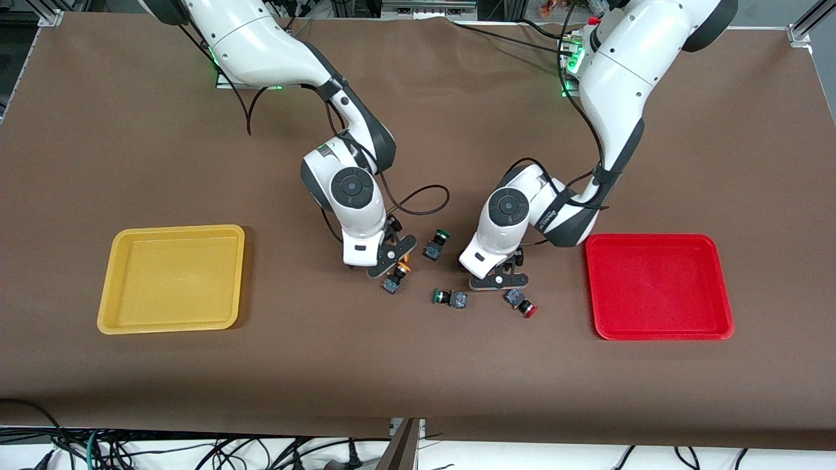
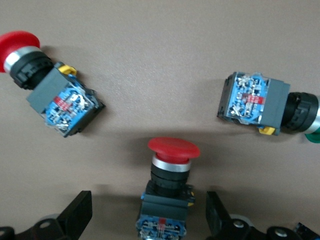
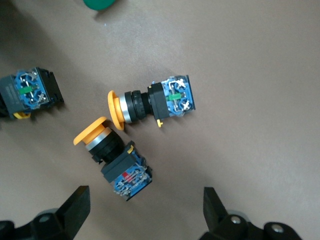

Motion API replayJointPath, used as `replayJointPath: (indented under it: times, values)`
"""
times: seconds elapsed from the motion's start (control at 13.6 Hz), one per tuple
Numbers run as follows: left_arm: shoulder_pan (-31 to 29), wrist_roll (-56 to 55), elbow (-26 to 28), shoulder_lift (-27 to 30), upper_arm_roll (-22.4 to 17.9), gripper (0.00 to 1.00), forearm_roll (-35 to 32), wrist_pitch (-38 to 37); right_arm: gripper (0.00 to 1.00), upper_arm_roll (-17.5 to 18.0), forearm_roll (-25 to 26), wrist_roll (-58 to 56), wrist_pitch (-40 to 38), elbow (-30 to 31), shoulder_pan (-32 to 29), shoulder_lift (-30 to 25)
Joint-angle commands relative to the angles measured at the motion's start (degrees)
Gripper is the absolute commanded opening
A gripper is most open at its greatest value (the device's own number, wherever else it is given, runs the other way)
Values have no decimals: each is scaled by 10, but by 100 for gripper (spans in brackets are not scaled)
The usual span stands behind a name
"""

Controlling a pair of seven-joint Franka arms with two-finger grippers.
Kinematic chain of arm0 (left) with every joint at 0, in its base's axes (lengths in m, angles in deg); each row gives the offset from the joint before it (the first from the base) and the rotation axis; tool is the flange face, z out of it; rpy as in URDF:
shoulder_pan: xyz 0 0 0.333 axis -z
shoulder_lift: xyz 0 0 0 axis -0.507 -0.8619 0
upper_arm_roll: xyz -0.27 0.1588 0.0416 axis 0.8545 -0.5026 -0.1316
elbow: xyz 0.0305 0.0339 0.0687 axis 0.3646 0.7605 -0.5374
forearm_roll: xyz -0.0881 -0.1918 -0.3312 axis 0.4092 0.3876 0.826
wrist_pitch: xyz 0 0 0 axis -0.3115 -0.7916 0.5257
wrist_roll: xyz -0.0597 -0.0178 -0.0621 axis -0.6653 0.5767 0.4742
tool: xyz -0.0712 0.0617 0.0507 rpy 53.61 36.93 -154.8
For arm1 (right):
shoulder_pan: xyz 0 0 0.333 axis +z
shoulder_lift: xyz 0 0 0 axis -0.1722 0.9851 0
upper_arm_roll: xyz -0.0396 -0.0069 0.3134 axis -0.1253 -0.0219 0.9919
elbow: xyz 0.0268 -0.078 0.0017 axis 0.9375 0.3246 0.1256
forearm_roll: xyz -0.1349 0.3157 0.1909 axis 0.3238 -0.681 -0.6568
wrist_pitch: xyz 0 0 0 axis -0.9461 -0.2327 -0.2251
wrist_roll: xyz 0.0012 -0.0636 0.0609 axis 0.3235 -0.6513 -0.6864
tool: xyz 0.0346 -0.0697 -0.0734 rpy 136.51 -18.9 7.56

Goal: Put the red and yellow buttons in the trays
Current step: 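Grasp a red button with the left gripper while the right gripper grasps yellow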

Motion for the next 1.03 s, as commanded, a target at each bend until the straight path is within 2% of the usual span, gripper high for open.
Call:
replayJointPath:
  times: [0.0, 0.07, 0.22, 0.3, 0.59, 0.74, 0.96]
  values:
    - [8, -23, -1, 0, -4, 61, -20, 4, 100, 1, 2, -50, 10, -11, -3, 12]
    - [8, -27, -1, 0, -4, 37, -20, 4, 100, 1, 5, -56, 11, -11, -1, 13]
    - [8, -28, -1, 0, -4, 5, -20, 4, 100, 2, 5, -92, 18, -11, 0, 17]
    - [7, -29, -2, 0, -4, 0, -20, 3, 100, 2, 3, -111, 29, -9, 0, 18]
    - [-3, -28, -3, 13, -2, 0, -19, -1, 100, 2, 5, -118, 30, -2, 8, 21]
    - [-11, -27, -1, 43, -1, 0, -12, -13, 100, 2, 5, -119, 31, 2, 18, 22]
    - [-46, -21, -2, 94, 20, 0, 9, -72, 100, 2, 6, -119, 34, 3, 19, 29]
